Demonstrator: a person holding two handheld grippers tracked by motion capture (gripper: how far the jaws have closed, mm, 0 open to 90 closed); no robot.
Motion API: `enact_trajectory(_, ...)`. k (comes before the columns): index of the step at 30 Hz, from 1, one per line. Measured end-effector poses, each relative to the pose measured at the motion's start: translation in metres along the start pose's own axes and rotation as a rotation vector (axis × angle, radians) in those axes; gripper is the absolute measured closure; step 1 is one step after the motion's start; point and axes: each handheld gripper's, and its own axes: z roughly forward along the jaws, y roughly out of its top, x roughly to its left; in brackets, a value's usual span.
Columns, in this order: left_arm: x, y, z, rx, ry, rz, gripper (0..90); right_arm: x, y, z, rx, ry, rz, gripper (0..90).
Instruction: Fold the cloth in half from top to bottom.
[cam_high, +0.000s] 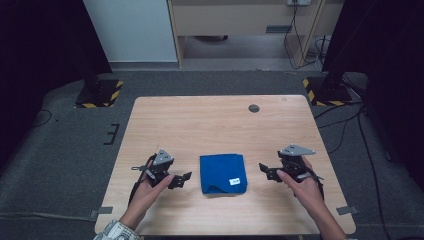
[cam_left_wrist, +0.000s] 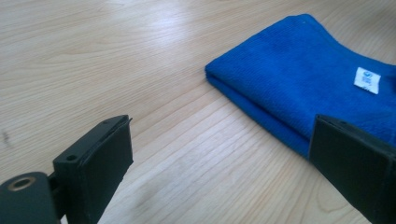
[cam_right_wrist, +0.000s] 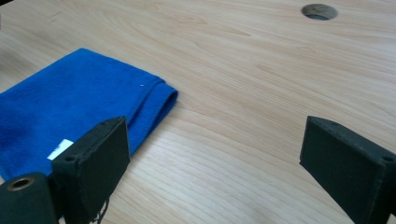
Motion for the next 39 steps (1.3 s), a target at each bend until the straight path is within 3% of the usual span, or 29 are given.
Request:
enact_trajectory(10,0.034,-0.010,-0.012,0.043,0.062,-0.023,5.7,-0.032,-0.014,-0.015,0.006,-0.069,0.045,8.6)
enact_trajectory(17,0.056,-0.009,-0.010,0.074,0.109,-0.039,5.8,-0.054,-0.022,-0.016,0.021,-0.104,0.082,8.7)
enact_trajectory(24,0.072,-0.002,0.004,0.100,0.158,-0.037,5.9,-0.079,-0.018,-0.003,0.022,-0.135,0.145,9.2)
enact_trajectory(28,0.079,-0.002,0.013,0.103,0.178,-0.057,5.9,-0.091,-0.017,0.009,0.045,-0.163,0.162,9.9)
enact_trajectory(34,0.087,-0.006,0.027,0.119,0.214,-0.084,6.3,-0.099,-0.020,0.024,0.072,-0.204,0.186,11.0)
enact_trajectory(39,0.087,-0.008,0.032,0.113,0.239,-0.062,5.4,-0.102,-0.024,0.036,0.095,-0.259,0.192,9.8)
